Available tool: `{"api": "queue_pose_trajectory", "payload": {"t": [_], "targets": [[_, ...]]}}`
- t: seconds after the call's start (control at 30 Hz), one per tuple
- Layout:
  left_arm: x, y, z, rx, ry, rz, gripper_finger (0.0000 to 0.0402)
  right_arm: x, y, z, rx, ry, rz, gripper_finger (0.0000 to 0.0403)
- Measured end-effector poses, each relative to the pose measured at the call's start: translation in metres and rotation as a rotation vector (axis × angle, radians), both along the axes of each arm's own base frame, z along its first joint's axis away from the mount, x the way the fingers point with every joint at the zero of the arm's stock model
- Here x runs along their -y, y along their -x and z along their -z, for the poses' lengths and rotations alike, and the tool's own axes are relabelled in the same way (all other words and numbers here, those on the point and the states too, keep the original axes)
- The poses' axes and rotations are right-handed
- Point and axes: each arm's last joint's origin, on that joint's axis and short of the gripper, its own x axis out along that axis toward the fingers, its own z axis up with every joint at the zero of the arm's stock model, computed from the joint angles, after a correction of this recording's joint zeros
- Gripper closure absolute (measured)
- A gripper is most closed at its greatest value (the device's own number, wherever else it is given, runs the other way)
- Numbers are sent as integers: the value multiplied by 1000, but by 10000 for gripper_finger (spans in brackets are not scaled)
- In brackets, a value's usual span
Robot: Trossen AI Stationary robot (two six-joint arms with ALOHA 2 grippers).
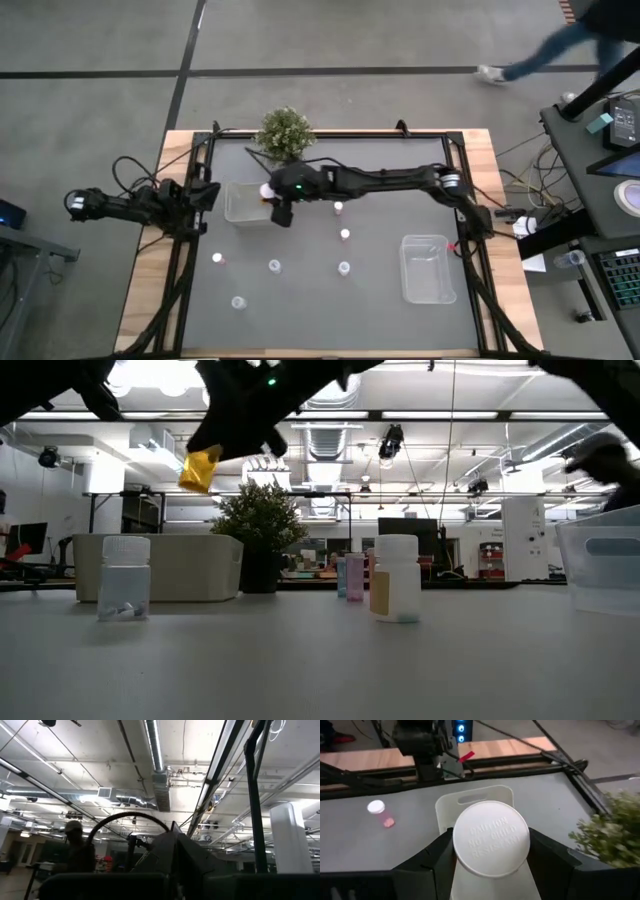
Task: Pick and place medicine bottles into bin by pill shape (circle, oval)
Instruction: Put the orange pill bottle into the gray bin
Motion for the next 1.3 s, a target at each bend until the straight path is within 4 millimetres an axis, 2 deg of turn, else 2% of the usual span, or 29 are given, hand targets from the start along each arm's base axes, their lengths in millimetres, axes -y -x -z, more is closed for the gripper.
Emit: {"api": "queue_pose_trajectory", "payload": {"t": [0.23, 0.53, 0.83, 1.3], "targets": [[0, 0, 0, -1, 0, 0, 400, 11, -32, 13, -9, 37, -21, 204], [0, 0, 0, -1, -1, 0, 400, 31, -56, 54, -54, 9, -18, 204], [0, 0, 0, -1, -3, -2, 400, 46, -58, 87, -138, -14, -28, 204], [0, 0, 0, -1, -3, -2, 400, 45, -53, 95, -233, 7, -58, 204]]}}
